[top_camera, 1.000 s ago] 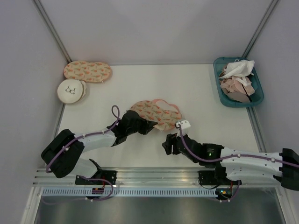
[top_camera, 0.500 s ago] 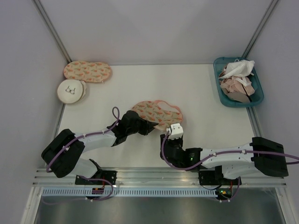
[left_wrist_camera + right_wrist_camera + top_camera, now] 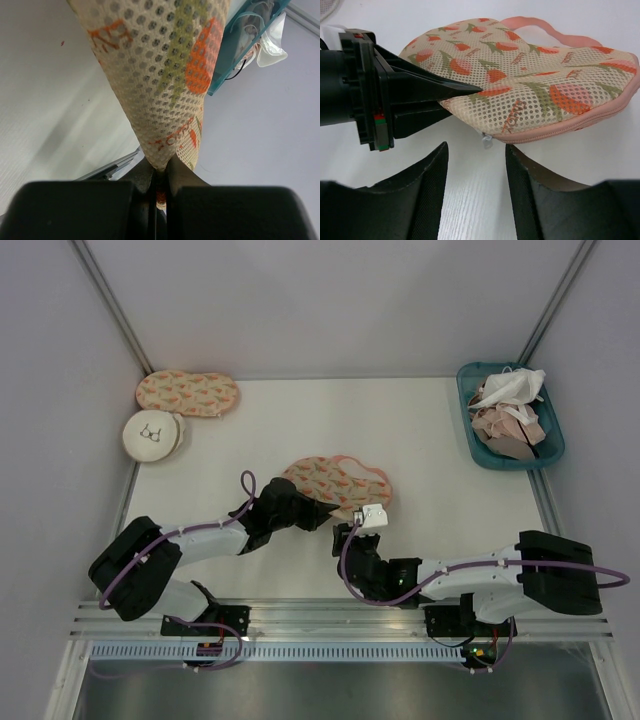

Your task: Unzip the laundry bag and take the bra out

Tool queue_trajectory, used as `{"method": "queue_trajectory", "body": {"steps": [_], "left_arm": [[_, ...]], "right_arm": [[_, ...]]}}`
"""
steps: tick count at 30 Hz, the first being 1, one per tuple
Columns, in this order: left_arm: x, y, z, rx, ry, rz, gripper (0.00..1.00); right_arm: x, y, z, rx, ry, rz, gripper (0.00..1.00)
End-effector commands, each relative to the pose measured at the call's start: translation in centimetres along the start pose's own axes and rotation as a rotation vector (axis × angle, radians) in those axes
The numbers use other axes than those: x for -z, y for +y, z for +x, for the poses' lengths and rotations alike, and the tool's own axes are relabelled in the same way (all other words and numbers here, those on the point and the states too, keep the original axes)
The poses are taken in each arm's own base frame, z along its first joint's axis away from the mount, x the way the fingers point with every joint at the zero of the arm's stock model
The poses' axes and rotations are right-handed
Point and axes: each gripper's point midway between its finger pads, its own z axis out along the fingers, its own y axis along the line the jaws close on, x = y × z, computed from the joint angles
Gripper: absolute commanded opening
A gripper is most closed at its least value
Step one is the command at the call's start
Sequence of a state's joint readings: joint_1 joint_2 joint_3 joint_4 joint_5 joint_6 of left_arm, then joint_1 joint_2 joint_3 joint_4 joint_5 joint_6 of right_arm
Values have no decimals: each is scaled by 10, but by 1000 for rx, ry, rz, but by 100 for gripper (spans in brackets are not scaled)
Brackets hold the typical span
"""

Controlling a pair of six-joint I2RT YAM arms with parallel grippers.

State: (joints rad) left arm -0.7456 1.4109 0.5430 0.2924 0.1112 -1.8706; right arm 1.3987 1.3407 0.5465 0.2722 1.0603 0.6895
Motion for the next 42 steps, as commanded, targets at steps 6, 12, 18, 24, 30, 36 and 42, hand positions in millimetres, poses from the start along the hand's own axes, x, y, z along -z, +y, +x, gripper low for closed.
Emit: {"method": "queue_trajectory", "body": {"steps": [6,12,18,24,30,36,42], "left_arm": [[10,-20,12,34,60,65,2],[10,-16,9,29,52,65,2],[9,-16,7,-2,48,70,2],[11,-6,-3,-25,29,56,2],[10,0,-9,-27,31,48,2],[12,-4,-13,-98,49,75,2],[6,-9,-16,-400,211,91,2]], "right_arm": [[-13,2,-4,-26,-49,118,41],[-7,-10,-4,-39,-49,132,14],[5,-27,-9,-26,-30,155,0],[19,-55,-19,-12,-14,222,0],[29,-73,-24,-36,-13,243,0],[34,-85,-23,-18,4,265,1],[41,-89,-20,6,63,266,0]]}}
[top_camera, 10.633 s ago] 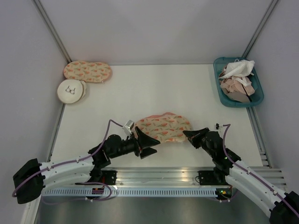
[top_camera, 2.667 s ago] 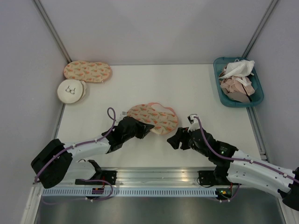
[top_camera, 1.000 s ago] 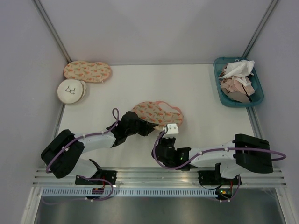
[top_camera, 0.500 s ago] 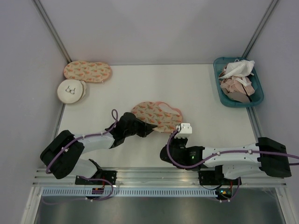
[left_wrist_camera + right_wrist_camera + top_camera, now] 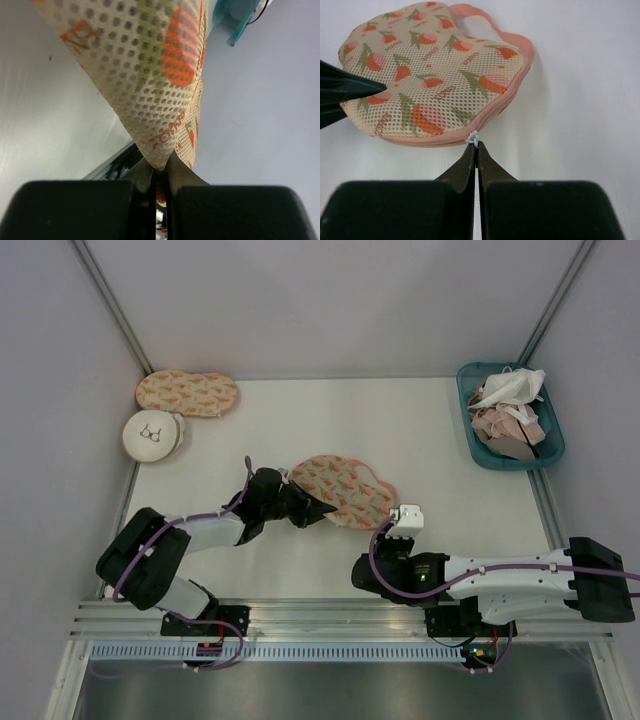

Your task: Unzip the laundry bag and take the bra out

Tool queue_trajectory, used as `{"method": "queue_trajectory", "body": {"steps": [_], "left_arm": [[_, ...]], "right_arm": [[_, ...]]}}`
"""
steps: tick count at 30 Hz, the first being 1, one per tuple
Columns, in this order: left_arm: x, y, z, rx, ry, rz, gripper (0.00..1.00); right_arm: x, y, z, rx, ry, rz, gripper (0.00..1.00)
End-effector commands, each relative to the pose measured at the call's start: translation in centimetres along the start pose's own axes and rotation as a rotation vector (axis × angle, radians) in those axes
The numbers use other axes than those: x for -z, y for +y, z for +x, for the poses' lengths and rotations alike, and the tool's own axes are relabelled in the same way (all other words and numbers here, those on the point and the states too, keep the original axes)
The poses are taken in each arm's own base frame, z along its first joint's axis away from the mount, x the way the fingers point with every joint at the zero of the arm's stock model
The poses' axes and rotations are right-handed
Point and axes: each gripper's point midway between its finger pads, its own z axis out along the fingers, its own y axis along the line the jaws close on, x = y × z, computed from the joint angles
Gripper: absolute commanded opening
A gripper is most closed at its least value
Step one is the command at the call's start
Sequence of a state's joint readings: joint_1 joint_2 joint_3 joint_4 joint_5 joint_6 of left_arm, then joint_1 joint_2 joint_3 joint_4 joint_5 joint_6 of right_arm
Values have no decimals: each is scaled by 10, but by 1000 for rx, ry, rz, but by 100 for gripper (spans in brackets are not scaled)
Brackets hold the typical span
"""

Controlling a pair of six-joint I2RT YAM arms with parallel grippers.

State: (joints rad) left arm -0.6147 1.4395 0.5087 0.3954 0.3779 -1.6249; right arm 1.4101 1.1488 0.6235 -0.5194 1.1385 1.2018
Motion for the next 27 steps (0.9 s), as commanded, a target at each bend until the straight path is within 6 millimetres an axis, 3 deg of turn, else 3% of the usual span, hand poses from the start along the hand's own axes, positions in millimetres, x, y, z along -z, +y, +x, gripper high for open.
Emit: {"method": "queue_trajectory", "body": {"steps": [1,3,7,9,10,11,12,16,19,21,22,23,25,27], "left_arm": [[-1,-17,-6,-313,118,76,2],[-5,-8,-10,-388,177,74,2],[-4,-18,-1,-526,287,140,2],[-3,-9,-2,-617,306,107,2],[-3,-21,-3,-668,315,122,2],[-2,-20,-3,-691,327,103,2],[0,-10,-7,-738,341,61,2],[2,-22,-16,-868,392,38,2],[-1,-28,-19,-871,458,68,4],[-8,-25,-26,-857,456,45,13],[-11,-23,-32,-850,430,14,23],[-14,-19,-37,-840,407,-17,50],[-17,-8,-49,-814,337,-92,71],[-11,-9,-55,-790,255,-136,73]], "right_arm": [[5,-16,-12,40,-9,38,1],[6,-18,-9,44,6,33,0],[8,-14,-3,74,44,-3,1],[12,0,4,73,93,-70,1],[13,4,6,96,106,-97,1],[16,12,12,86,141,-139,1],[18,15,13,85,155,-160,1],[26,23,28,117,238,-229,0],[28,22,38,131,277,-242,0],[29,21,40,128,285,-247,1],[28,20,40,127,284,-244,0],[29,21,39,121,283,-248,0],[29,23,37,113,275,-255,0],[28,25,37,112,272,-258,0]]}}
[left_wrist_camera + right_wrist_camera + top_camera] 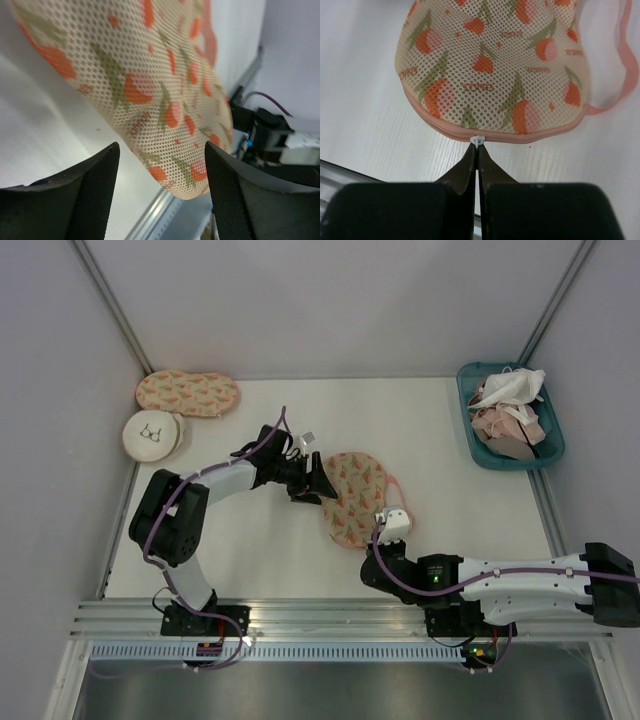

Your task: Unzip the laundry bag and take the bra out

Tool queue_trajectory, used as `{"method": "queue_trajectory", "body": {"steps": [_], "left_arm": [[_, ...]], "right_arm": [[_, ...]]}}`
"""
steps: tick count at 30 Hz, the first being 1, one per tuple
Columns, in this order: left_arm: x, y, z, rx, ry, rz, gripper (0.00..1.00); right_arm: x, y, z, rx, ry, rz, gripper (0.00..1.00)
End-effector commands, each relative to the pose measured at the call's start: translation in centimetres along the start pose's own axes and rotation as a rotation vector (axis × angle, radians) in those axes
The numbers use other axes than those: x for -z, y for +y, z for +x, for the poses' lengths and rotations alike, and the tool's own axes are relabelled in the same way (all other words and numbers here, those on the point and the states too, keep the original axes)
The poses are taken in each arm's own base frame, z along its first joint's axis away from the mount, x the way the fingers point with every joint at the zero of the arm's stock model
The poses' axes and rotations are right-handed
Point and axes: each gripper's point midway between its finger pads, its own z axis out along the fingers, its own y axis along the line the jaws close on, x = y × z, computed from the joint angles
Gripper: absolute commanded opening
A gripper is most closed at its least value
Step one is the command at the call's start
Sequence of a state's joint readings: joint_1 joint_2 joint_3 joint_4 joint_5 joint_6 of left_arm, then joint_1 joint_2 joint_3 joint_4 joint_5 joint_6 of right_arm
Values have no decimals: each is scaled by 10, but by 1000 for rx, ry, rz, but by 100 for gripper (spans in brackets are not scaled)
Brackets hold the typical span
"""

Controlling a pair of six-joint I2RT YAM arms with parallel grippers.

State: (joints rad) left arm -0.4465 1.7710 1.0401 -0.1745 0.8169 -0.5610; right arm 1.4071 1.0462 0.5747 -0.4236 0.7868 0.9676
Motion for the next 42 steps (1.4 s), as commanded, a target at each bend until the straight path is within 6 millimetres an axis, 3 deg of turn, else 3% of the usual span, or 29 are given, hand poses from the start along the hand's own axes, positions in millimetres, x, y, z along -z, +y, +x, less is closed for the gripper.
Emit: {"method": "queue_trajectory", "body": {"steps": [1,5,8,9,10,11,12,14,15,17,18,21,25,30,36,39,42], "left_arm": [[16,27,-15,10,-145,-190,73],[55,24,-13,69,-346,-303,76],[78,6,9,145,-437,-247,79],[75,11,28,199,-415,-235,79],[83,-3,37,185,-428,-183,79],[82,-4,50,204,-412,-165,80],[78,9,71,283,-391,-164,80],[84,0,87,336,-408,-89,80],[80,12,104,378,-391,-87,81],[83,3,114,416,-405,-19,82],[80,12,124,448,-390,-23,82],[79,13,134,505,-394,10,84],[79,13,127,549,-438,34,87],[79,4,103,562,-510,62,89],[56,-3,90,559,-461,80,89],[39,6,93,590,-413,55,87],[31,8,89,587,-415,72,73]], "right_arm": [[1,4,-2,5,-1,-22,0],[-4,11,4,21,13,-28,0],[-7,20,4,13,15,-51,0],[-9,23,6,17,17,-56,0],[-10,32,2,-1,9,-78,0],[-13,37,7,14,24,-90,0],[-14,42,8,10,25,-104,0],[-20,56,9,14,22,-136,0],[-21,65,12,18,35,-167,1],[-25,84,10,14,27,-223,0],[-23,101,6,-14,25,-293,1],[-26,119,5,-17,24,-367,1],[-30,141,-2,-40,30,-446,1],[-35,151,3,-26,48,-466,1],[-36,157,2,-34,45,-483,0],[-36,156,2,-35,43,-480,0],[-37,153,3,-30,50,-470,0]]}}
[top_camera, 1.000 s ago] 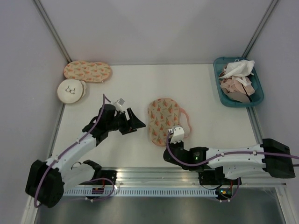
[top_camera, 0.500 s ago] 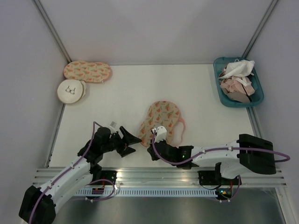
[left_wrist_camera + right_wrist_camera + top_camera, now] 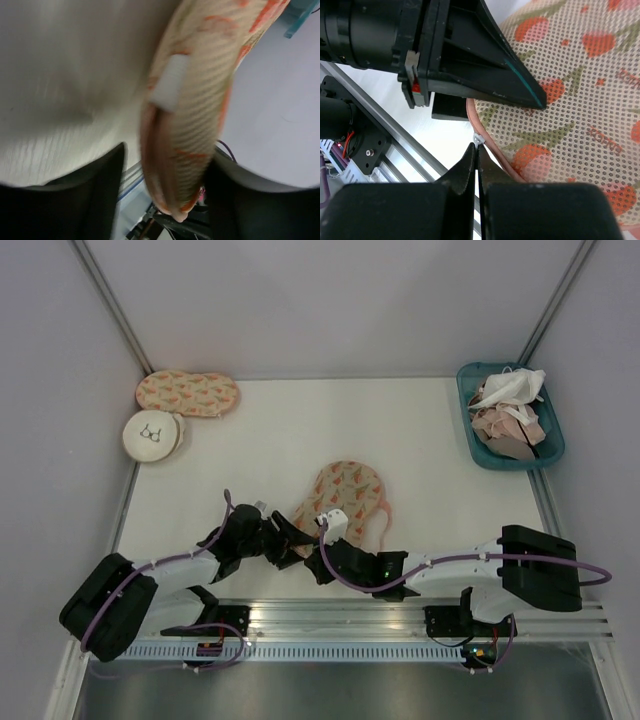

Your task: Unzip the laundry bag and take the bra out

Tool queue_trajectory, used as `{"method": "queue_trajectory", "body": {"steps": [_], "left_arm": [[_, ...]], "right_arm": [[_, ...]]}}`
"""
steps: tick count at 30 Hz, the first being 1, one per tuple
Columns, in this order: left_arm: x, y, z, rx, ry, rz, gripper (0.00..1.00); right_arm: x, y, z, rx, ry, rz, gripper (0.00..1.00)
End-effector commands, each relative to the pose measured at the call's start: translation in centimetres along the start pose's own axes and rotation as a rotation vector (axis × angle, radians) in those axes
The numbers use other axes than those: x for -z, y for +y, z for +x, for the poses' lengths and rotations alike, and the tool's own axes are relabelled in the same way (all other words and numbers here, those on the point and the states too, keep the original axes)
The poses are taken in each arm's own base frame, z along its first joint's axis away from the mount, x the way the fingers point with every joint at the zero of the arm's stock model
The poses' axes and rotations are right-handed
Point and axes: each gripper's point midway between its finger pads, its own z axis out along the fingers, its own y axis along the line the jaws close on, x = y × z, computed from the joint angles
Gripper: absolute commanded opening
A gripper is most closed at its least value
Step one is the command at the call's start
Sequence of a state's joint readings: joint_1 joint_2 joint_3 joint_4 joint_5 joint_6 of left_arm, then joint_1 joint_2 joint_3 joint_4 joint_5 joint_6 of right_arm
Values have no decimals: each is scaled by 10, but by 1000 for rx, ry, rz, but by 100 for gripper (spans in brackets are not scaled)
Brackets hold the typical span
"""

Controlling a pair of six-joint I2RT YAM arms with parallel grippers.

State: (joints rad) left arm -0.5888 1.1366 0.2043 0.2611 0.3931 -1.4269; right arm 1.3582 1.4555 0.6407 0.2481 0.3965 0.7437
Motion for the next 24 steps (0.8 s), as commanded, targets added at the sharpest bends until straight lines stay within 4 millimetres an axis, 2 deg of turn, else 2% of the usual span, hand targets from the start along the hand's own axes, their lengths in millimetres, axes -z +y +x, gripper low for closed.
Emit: {"method": "queue_trajectory", "body": {"steps": [1,2,3,5,6,7,8,14,16,18,22,24], "left_arm": [[-4,-48,-7,-37,-20,174,57],[-6,-50,-8,-40,-19,176,46],[-6,-52,-9,-46,-23,180,24],[-7,-53,-11,-58,-33,169,8],[-7,-61,-13,-71,-42,179,4],[-7,-58,-14,-84,-45,159,2],[-6,-66,-16,-98,-52,169,2],[-4,-77,-28,-214,-69,159,2],[-7,-72,-28,-288,-31,139,2],[-7,-75,-27,-338,15,122,2],[-9,-73,-31,-429,55,126,2],[-7,-76,-25,-467,102,141,2]], "right_arm": [[0,18,-21,-25,-53,-49,1],[0,16,-22,-27,-52,-43,0],[1,13,-19,-23,-42,-31,0],[2,11,-19,-24,-40,-24,0],[3,7,-17,-19,-32,-10,0],[4,6,-16,-18,-27,-4,0],[4,4,-16,-17,-22,3,0],[7,-3,-7,13,51,57,0],[10,-9,-5,18,66,98,1],[16,-27,-1,40,91,184,1],[25,-48,3,51,117,288,1],[29,-59,7,49,125,332,0]]}}
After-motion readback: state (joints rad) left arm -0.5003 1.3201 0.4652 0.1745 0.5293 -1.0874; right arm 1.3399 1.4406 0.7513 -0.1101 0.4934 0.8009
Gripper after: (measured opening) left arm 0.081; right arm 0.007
